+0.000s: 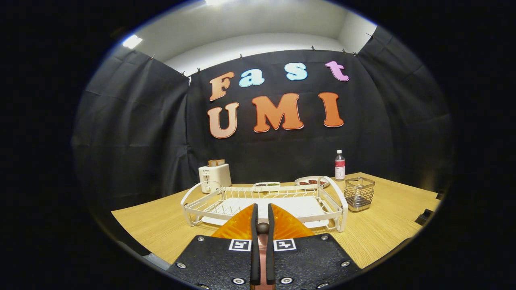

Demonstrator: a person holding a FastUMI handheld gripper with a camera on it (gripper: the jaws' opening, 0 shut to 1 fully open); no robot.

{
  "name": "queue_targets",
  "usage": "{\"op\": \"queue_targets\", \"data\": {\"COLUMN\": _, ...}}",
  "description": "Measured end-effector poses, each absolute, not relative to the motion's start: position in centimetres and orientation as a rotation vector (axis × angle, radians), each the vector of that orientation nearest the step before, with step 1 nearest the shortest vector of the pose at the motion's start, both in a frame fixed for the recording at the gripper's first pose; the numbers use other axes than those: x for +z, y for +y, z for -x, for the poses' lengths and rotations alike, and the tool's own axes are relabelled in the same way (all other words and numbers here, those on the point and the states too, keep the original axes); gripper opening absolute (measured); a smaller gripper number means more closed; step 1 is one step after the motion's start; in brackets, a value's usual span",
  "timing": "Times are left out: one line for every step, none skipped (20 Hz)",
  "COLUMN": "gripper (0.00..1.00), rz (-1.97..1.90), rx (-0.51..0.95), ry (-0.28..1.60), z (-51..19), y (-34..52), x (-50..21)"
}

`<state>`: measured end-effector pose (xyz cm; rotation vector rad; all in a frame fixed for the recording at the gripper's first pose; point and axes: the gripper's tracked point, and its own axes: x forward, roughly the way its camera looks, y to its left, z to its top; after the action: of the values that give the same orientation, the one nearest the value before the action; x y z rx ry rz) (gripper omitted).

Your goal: Take the plate from the dish rack, then take the spoon from the basket and place it into the plate.

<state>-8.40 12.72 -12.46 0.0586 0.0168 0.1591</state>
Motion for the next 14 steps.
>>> {"op": "queue_targets", "data": {"gripper": 0.06, "rz": -0.053, "rx": 0.162, "ry": 0.012, "z": 8.3, "y": 12.8, "x": -12.4}}
{"op": "queue_targets", "data": {"gripper": 0.06, "rz": -0.048, "rx": 0.165, "ry": 0.009, "z": 8.3, "y": 12.9, "x": -12.5}}
{"op": "queue_targets", "data": {"gripper": 0.06, "rz": -0.044, "rx": 0.167, "ry": 0.004, "z": 8.3, "y": 13.0, "x": -12.6}}
{"op": "queue_targets", "data": {"gripper": 0.06, "rz": -0.039, "rx": 0.169, "ry": 0.002, "z": 8.4, "y": 13.0, "x": -12.7}}
{"op": "queue_targets", "data": {"gripper": 0.06, "rz": -0.036, "rx": 0.171, "ry": 0.003, "z": 8.6, "y": 13.1, "x": -12.7}}
{"op": "queue_targets", "data": {"gripper": 0.07, "rz": -0.032, "rx": 0.170, "ry": 0.009, "z": 8.6, "y": 13.1, "x": -13.0}}
{"op": "queue_targets", "data": {"gripper": 0.08, "rz": -0.030, "rx": 0.170, "ry": 0.017, "z": 8.7, "y": 13.0, "x": -13.3}}
{"op": "queue_targets", "data": {"gripper": 0.09, "rz": -0.025, "rx": 0.170, "ry": 0.025, "z": 8.9, "y": 13.2, "x": -13.5}}
{"op": "queue_targets", "data": {"gripper": 0.10, "rz": -0.019, "rx": 0.169, "ry": 0.035, "z": 9.0, "y": 13.2, "x": -13.8}}
{"op": "queue_targets", "data": {"gripper": 0.10, "rz": -0.014, "rx": 0.167, "ry": 0.041, "z": 9.1, "y": 13.2, "x": -14.1}}
{"op": "queue_targets", "data": {"gripper": 0.10, "rz": -0.010, "rx": 0.164, "ry": 0.049, "z": 9.2, "y": 13.1, "x": -14.3}}
{"op": "queue_targets", "data": {"gripper": 0.10, "rz": -0.009, "rx": 0.159, "ry": 0.059, "z": 9.2, "y": 13.0, "x": -14.7}}
{"op": "queue_targets", "data": {"gripper": 0.11, "rz": -0.007, "rx": 0.153, "ry": 0.078, "z": 9.2, "y": 12.9, "x": -15.1}}
{"op": "queue_targets", "data": {"gripper": 0.14, "rz": -0.007, "rx": 0.148, "ry": 0.100, "z": 9.2, "y": 12.8, "x": -15.8}}
